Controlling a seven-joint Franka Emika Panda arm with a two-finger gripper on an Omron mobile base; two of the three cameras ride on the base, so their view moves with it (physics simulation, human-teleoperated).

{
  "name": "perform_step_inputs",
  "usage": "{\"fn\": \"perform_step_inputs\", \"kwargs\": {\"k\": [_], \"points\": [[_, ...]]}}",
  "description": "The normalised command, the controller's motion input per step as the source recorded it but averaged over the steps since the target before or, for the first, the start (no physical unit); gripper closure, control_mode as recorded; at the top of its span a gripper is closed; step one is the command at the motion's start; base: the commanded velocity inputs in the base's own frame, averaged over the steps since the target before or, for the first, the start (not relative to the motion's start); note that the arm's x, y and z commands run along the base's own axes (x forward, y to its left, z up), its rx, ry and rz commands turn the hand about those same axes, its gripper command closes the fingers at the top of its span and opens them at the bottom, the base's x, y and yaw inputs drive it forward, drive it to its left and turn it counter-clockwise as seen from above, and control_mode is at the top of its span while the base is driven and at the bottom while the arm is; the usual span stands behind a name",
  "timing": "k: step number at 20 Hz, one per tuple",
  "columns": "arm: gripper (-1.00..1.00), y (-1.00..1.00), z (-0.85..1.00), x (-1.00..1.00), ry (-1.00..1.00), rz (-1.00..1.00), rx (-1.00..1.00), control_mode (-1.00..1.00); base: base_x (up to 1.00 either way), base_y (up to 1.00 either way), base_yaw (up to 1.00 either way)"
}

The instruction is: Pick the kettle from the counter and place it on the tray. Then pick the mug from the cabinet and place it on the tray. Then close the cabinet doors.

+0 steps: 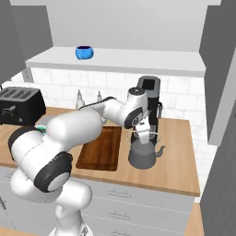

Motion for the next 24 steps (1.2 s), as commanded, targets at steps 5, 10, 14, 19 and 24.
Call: {"fn": "perform_step_inputs", "kwargs": {"k": [5,10,14,19,24], "points": [[-1.00,-0.06,-0.07,0.13,0.05,-0.03,0.07,-1.00,0.00,0.00,0.00],[-1.00,0.00,-0.14,0.02,0.05,-0.02,0.02,-1.00,0.00,0.00,0.00],[-1.00,0.00,-0.20,0.00,0.07,0.00,0.00,-1.00,0.00,0.00,0.00],[-1.00,0.00,-0.13,0.00,0.03,0.00,0.00,-1.00,0.00,0.00,0.00],[1.00,0.00,-0.12,-0.04,0.01,0.00,0.00,-1.00,0.00,0.00,0.00]]}}
